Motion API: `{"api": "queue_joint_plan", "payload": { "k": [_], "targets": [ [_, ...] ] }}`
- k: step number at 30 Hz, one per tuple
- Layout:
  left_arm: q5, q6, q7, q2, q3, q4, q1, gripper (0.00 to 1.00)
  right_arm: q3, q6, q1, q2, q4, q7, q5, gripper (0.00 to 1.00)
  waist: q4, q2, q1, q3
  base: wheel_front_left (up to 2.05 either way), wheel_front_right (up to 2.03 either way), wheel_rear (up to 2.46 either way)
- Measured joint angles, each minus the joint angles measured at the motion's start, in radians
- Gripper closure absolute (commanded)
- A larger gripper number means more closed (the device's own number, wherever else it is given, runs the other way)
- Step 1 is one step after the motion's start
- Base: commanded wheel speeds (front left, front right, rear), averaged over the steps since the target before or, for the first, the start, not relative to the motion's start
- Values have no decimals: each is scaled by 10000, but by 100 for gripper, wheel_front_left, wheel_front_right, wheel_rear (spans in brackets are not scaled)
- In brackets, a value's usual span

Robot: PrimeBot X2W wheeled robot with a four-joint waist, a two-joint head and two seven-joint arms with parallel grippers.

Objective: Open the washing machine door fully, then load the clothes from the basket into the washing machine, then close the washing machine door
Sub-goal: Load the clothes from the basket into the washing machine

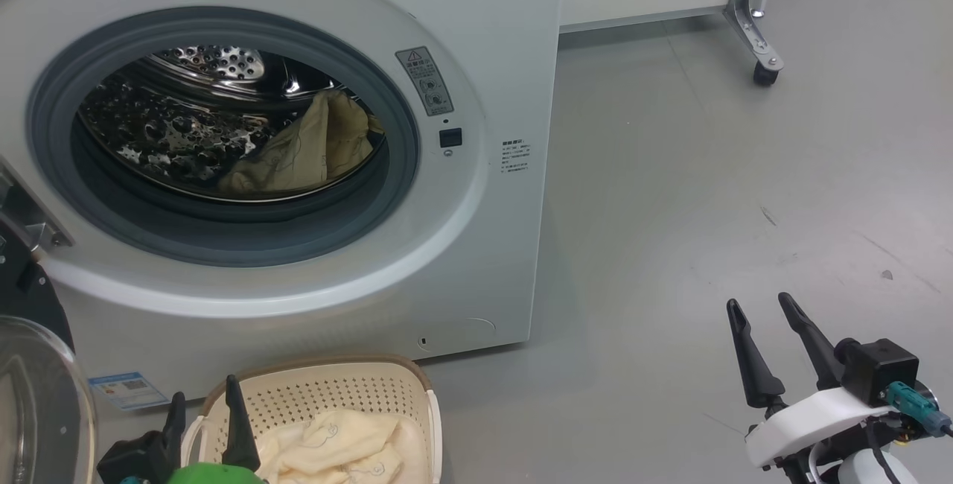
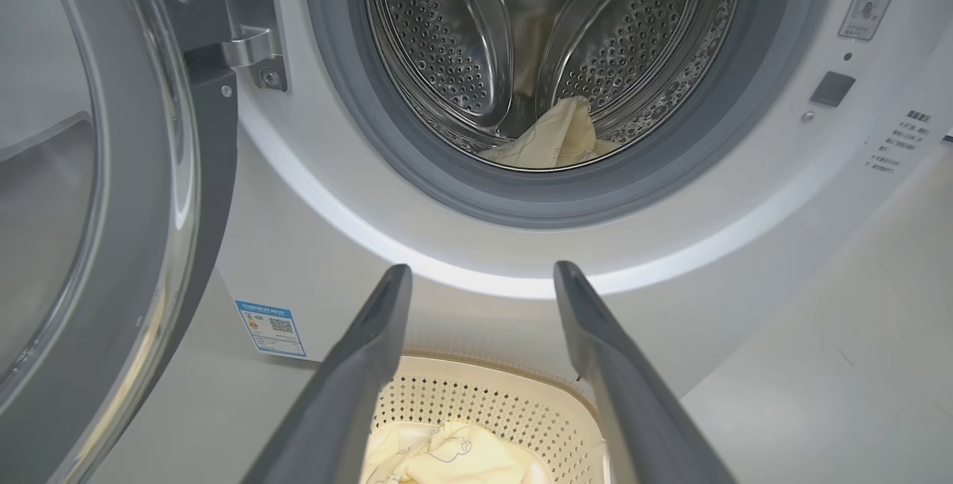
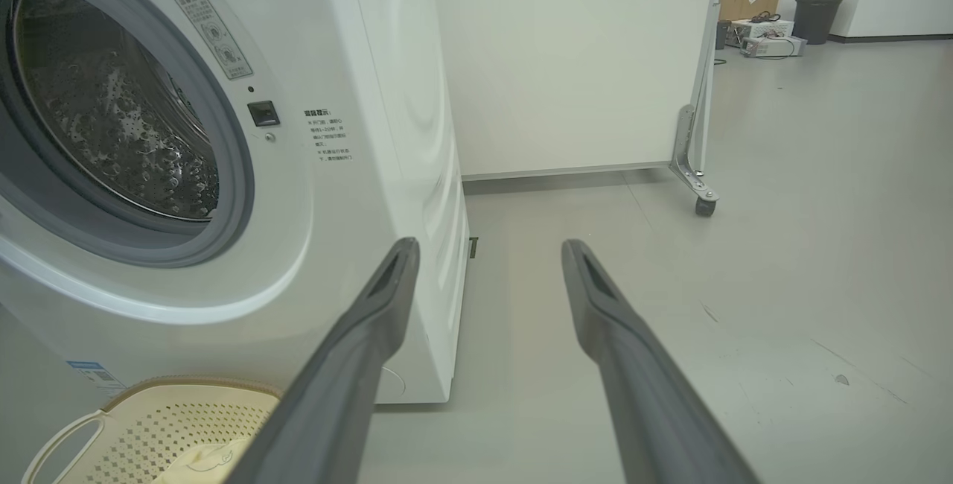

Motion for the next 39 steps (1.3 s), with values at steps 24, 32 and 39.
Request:
{"api": "queue_joint_plan", "payload": {
  "k": [24, 32, 39],
  "targets": [
    [-71, 213, -2, 2, -69, -449, 228, 0, -4, 0, 0, 8, 2, 0, 2, 0, -63, 0, 0, 8, 0, 0, 0],
    [-65, 255, -2, 4, -134, -516, 283, 0, 2, 0, 0, 82, -19, 0, 2, 0, -112, 0, 0, 85, 0, 0, 0],
    [165, 305, -2, 8, -301, -464, 329, 0, -12, 0, -3, 213, -150, 0, 8, 0, -220, 0, 0, 464, 0, 0, 0]
  ]
}}
